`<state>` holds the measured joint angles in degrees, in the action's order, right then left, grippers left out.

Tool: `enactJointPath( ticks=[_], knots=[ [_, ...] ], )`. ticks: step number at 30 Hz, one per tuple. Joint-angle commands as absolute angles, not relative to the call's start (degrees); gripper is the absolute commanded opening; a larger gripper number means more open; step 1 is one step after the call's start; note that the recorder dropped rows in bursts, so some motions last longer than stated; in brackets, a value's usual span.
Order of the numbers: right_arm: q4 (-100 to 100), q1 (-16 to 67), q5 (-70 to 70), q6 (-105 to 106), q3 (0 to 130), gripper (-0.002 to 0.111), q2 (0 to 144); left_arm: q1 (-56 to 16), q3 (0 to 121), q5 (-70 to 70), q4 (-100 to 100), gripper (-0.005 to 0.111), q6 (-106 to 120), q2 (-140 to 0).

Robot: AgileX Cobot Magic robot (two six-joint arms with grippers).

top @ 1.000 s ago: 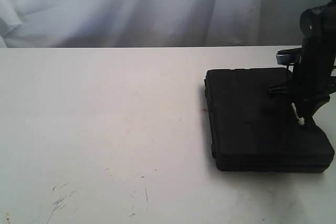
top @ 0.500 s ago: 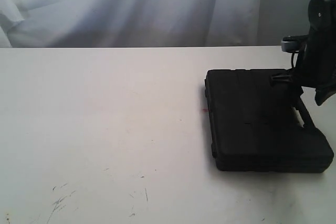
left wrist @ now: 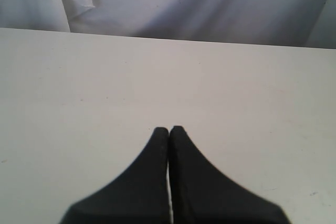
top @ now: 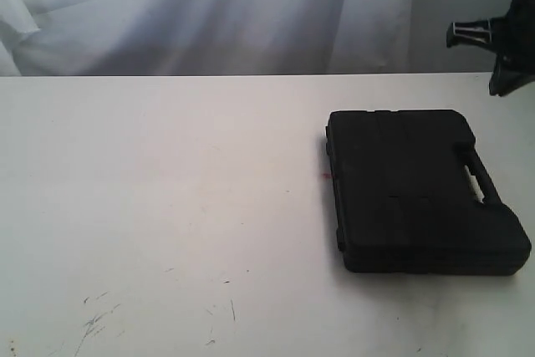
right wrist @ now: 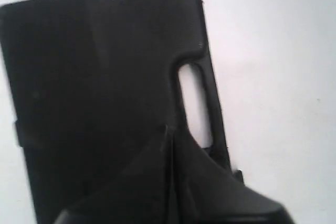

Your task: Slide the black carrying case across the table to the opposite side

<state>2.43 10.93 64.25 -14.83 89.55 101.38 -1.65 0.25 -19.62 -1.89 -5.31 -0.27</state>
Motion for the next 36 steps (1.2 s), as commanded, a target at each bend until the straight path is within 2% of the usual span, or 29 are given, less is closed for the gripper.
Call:
enactJointPath(
  ticks=[1, 5, 10, 17, 22, 33, 36],
  knots=[
    [0.0, 15.0, 61.1, -12.8, 89.5, 0.000, 92.9, -2.0, 0.0, -19.1, -2.1, 0.000, -5.4, 0.0],
    [0.0, 20.3, 52.9, -12.6, 83.9, 0.000, 81.3, -2.0, 0.0, -19.1, -2.1, 0.000, -5.4, 0.0],
    [-0.4, 23.7, 38.2, -13.2, 65.1, 0.000, 63.3, -2.0, 0.0, -19.1, -2.1, 0.000, -5.4, 0.0],
    [-0.5, 23.7, 35.7, -13.2, 51.1, 0.000, 47.0, -2.0, 0.0, -19.1, -2.1, 0.000, -5.4, 0.0],
    [-1.0, 23.7, 37.8, -13.2, 49.7, 0.000, 39.8, -2.0, 0.0, -19.1, -2.1, 0.000, -5.4, 0.0],
    [1.2, 23.6, 37.8, -13.2, 49.7, 0.000, 33.4, -2.0, 0.0, -19.1, -2.1, 0.000, -5.4, 0.0],
    [1.0, 19.4, 37.6, -13.2, 48.7, 0.000, 31.7, -2.0, 0.0, -19.1, -2.1, 0.000, -5.4, 0.0]
  ],
)
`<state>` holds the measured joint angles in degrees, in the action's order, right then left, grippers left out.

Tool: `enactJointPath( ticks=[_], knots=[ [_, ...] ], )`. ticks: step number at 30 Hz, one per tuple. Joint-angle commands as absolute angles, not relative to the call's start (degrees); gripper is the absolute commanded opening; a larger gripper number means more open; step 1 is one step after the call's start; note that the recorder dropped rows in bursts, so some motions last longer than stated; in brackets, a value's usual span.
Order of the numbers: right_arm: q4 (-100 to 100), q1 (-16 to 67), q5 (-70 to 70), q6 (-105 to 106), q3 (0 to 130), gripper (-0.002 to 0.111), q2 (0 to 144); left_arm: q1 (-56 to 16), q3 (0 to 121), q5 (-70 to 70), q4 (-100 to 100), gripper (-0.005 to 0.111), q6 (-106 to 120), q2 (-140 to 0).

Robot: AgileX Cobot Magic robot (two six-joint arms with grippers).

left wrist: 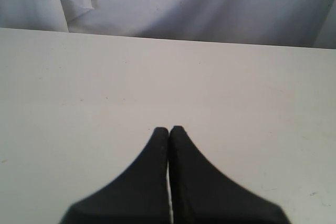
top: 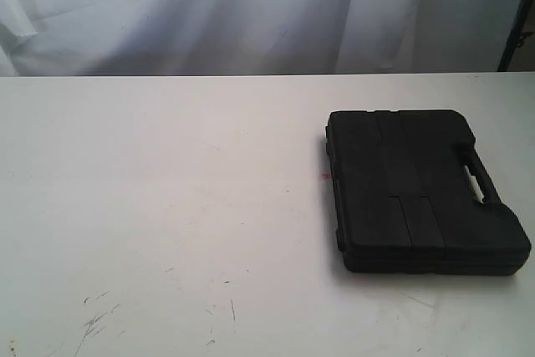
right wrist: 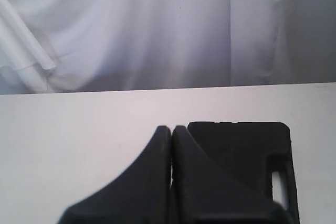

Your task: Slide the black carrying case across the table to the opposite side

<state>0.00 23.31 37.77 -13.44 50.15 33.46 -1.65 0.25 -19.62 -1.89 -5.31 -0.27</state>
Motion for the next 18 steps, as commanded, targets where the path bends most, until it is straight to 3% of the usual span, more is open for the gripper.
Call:
enactJointPath(
  ticks=[1, 9, 18],
  knots=[
    [0.8, 18.1, 37.2, -13.2, 47.9, 0.000, 31.1, -2.0, 0.0, -19.1, -2.1, 0.000, -5.4, 0.0],
    [-1.1, 4.7, 23.4, -7.0, 30.2, 0.000, 14.6, -2.0, 0.0, -19.1, -2.1, 0.000, -5.4, 0.0],
    [-0.9, 3.5, 21.1, -2.9, 20.2, 0.000, 4.1, -2.0, 0.0, -19.1, -2.1, 0.000, -5.4, 0.0]
  ],
)
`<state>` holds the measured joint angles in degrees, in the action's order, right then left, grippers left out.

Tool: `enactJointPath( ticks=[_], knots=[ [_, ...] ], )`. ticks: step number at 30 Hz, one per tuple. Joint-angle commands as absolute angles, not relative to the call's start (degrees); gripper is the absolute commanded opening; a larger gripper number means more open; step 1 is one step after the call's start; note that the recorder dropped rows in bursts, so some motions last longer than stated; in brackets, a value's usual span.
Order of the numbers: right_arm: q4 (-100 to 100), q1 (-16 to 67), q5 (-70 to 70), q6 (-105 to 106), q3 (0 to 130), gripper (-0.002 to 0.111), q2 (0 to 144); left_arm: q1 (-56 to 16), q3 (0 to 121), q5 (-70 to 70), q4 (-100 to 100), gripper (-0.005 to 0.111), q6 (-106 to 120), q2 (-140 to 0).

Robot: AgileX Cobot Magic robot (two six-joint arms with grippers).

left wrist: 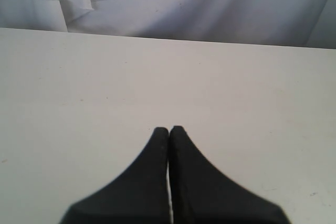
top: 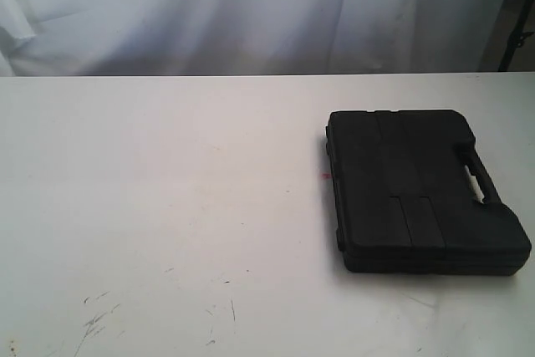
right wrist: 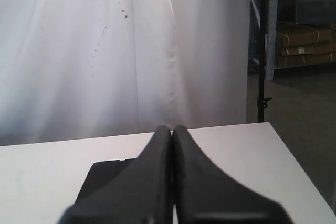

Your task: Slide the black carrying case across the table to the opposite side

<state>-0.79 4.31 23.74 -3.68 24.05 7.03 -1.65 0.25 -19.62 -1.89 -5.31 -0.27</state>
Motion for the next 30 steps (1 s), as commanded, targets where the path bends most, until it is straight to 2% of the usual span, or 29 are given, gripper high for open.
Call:
enactJointPath(
  ticks=[1, 9, 21, 30],
  knots=[
    [-0.9, 3.3, 20.2, -2.9, 18.8, 0.000, 3.2, -2.0, 0.0, -19.1, -2.1, 0.000, -5.4, 0.0],
    [-3.1, 3.3, 16.3, -2.9, 8.4, 0.000, 0.0, -2.0, 0.0, -19.1, -2.1, 0.000, -5.4, 0.0],
    [-4.1, 3.3, 12.3, -3.0, 0.0, 0.000, 0.0, -2.0, 0.0, -19.1, -2.1, 0.000, -5.4, 0.0],
    [-2.8, 3.3, 20.0, -2.8, 0.0, 0.000, 0.0, -2.0, 0.0, -19.1, -2.1, 0.000, -5.4, 0.0]
  ],
)
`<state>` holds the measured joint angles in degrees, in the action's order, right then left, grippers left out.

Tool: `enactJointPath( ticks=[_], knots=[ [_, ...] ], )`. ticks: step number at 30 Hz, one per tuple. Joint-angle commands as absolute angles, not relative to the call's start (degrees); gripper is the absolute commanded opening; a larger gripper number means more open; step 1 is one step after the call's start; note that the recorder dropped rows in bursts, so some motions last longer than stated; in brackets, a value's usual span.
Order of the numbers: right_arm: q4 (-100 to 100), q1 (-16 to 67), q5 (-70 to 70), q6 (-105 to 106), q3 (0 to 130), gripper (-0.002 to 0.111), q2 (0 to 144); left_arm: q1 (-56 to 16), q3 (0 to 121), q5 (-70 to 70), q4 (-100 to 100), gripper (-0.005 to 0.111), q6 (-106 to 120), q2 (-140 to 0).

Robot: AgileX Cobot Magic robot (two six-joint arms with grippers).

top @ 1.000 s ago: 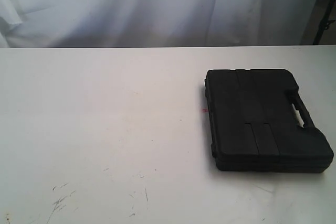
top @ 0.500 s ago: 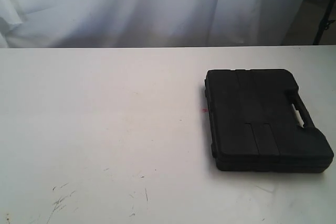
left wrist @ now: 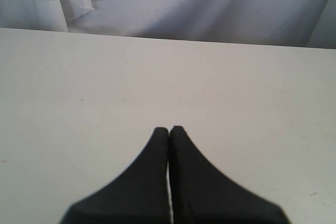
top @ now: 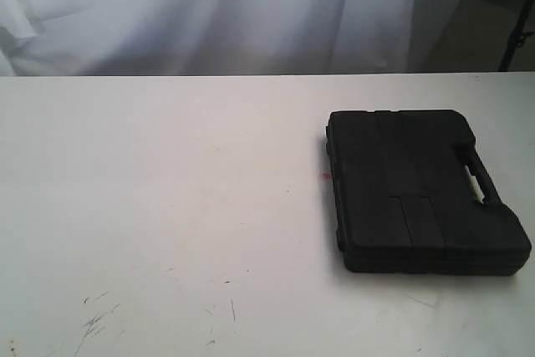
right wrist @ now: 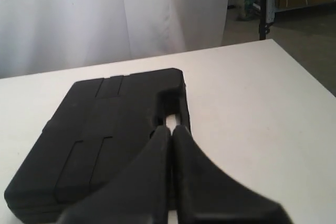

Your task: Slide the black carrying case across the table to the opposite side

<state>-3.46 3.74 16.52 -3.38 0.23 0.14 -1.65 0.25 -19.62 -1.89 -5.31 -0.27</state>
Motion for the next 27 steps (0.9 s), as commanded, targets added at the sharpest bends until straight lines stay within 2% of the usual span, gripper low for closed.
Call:
enactJointPath(
  ticks=[1, 27],
  knots=[
    [-2.8, 3.3, 20.0, -2.8, 0.0, 0.000, 0.0, -2.0, 0.0, -19.1, -2.1, 0.000, -5.4, 0.0],
    [-0.4, 3.3, 19.9, 0.0, 0.0, 0.000, 0.0, -2.0, 0.0, -19.1, -2.1, 0.000, -5.4, 0.0]
  ],
)
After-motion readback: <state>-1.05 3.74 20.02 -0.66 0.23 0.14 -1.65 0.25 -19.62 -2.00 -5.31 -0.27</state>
